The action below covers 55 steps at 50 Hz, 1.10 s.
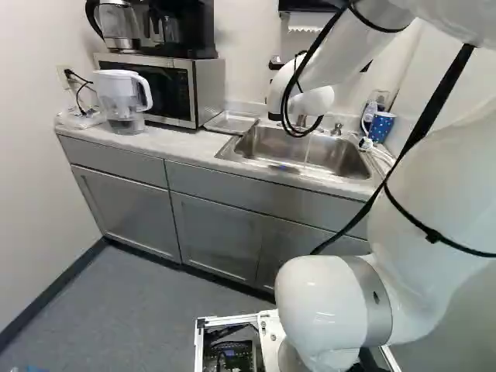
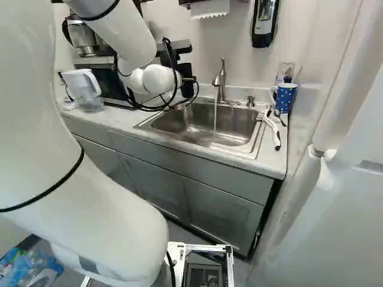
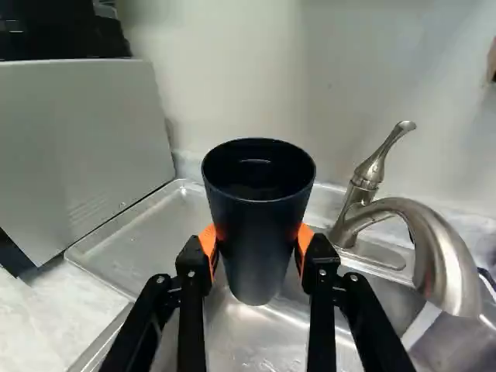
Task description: Rinse the cup and place it in the tray
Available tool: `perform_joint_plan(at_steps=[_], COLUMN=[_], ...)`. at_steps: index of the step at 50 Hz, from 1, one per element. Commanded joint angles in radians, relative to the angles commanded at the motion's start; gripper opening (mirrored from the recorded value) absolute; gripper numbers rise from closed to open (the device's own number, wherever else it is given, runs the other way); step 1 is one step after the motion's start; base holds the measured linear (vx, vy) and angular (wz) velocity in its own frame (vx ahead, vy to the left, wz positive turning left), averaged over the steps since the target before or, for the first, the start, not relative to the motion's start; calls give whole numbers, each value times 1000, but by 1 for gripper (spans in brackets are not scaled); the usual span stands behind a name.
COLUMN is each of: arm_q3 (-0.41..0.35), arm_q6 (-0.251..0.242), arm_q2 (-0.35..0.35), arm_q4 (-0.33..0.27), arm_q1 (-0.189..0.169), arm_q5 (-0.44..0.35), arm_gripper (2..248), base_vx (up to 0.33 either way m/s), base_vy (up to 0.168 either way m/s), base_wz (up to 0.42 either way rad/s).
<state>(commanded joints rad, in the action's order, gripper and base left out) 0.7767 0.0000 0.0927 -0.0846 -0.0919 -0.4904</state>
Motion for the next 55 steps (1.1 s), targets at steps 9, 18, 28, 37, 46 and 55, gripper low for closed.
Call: perform_joint_plan(at_steps=[9,18,28,37,46,55], arm_q3=[8,17,27,36,47,51], arm_q6=[0,0,0,0,0,0], arm_q2=[11,23,35,45,55,59], arm_q4=[0,0,0,0,0,0], arm_q1=[0,0,0,0,0,0], arm_q5=[24,52,79,89,89,89], arm_gripper=[119,119,119,119,119,119], base_vx=[0,0,0,0,0,0], base_vy=[0,0,0,0,0,0], base_wz=[0,0,0,0,0,0])
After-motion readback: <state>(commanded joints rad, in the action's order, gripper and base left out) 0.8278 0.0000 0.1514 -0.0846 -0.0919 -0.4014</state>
